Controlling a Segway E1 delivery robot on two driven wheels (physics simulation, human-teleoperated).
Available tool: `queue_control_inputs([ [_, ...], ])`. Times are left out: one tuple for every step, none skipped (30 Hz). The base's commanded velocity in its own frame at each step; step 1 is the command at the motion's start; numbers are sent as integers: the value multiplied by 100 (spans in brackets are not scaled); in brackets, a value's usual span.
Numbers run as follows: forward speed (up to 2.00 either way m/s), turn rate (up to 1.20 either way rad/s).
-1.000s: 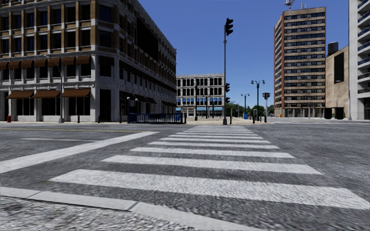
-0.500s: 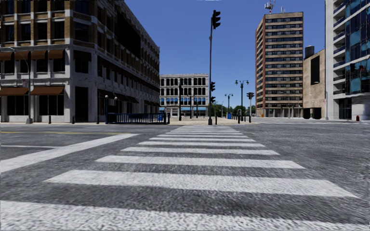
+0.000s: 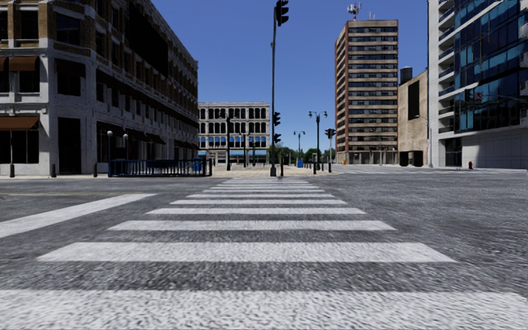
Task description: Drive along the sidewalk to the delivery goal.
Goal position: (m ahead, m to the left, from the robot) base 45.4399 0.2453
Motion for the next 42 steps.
queue_control_inputs([
  [173, 0],
  [173, 0],
  [173, 0],
  [173, 0],
  [173, 0],
  [173, 0],
  [173, 0],
  [173, 0],
  [173, 0],
  [173, 0],
  [173, 0],
  [173, 0],
  [173, 0],
  [173, 0],
  [173, 0],
  [173, 0],
  [173, 0],
  [173, 0],
  [173, 0],
  [173, 0],
  [173, 0],
  [173, 0],
  [173, 0],
  [173, 0],
  [173, 0],
  [173, 0],
  [173, 0],
  [173, 0],
  [173, 0],
  [173, 0],
  [173, 0],
  [173, 0],
  [173, 0],
  [173, 0],
  [173, 0],
  [173, 0],
  [173, 0],
  [173, 0],
  [173, 0],
  [173, 0],
  [173, 0],
  [173, 0],
])
